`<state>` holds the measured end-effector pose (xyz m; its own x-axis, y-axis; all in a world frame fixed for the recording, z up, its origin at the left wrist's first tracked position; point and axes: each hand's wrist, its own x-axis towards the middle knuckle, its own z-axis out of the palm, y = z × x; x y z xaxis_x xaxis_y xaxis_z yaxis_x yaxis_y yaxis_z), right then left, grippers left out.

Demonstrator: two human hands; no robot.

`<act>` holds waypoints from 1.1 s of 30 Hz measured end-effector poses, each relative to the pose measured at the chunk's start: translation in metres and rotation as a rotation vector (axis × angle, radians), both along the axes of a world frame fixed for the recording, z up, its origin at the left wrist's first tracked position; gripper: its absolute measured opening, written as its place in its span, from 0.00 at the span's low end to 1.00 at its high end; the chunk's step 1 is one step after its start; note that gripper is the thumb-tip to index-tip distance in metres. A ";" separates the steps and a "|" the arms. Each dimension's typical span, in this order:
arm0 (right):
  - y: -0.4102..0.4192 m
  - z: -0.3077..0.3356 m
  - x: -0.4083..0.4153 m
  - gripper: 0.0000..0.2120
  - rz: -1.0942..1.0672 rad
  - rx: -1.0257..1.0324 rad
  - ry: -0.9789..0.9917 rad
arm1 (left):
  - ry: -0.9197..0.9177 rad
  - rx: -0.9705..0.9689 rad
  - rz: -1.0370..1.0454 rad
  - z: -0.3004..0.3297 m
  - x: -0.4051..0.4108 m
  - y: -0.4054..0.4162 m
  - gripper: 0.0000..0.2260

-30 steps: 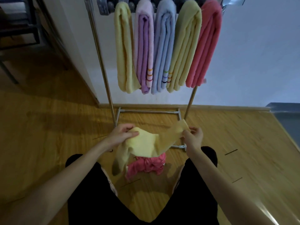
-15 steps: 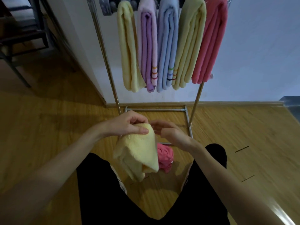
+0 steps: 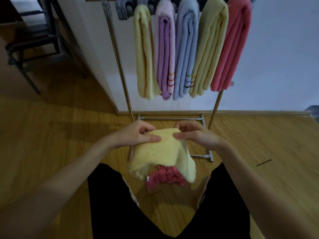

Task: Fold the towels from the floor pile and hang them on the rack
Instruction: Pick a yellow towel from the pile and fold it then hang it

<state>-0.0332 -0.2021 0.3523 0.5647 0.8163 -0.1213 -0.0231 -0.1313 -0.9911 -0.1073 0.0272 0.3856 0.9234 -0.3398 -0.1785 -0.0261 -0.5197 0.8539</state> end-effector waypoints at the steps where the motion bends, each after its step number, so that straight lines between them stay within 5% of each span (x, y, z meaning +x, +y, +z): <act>1: -0.003 0.000 0.003 0.05 -0.037 0.002 0.019 | 0.015 -0.003 0.029 0.000 0.000 0.004 0.18; 6: -0.010 0.013 0.015 0.07 -0.203 -0.027 -0.088 | 0.025 0.023 0.078 0.009 0.006 0.034 0.10; 12: 0.010 0.060 0.047 0.09 -0.133 -0.021 -0.333 | -0.034 -0.072 0.081 0.069 0.026 0.054 0.07; 16: 0.024 0.100 0.068 0.13 0.014 -0.046 -0.561 | -0.203 0.100 0.096 0.101 0.047 0.060 0.12; 22: 0.061 0.156 0.103 0.21 0.197 -0.400 -0.909 | -0.312 0.430 0.028 0.139 0.082 0.078 0.11; 27: 0.092 0.212 0.122 0.23 -0.129 -0.443 -1.046 | -0.440 0.592 0.077 0.181 0.108 0.095 0.13; 33: 0.123 0.249 0.146 0.13 -0.443 -0.312 -1.121 | -0.867 0.761 0.214 0.222 0.155 0.111 0.18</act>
<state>0.1131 -0.0788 0.6009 0.7012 0.5522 0.4510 0.7126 -0.5612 -0.4210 0.0475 0.1382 0.6074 0.8610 -0.2402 0.4483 -0.2972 -0.9529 0.0604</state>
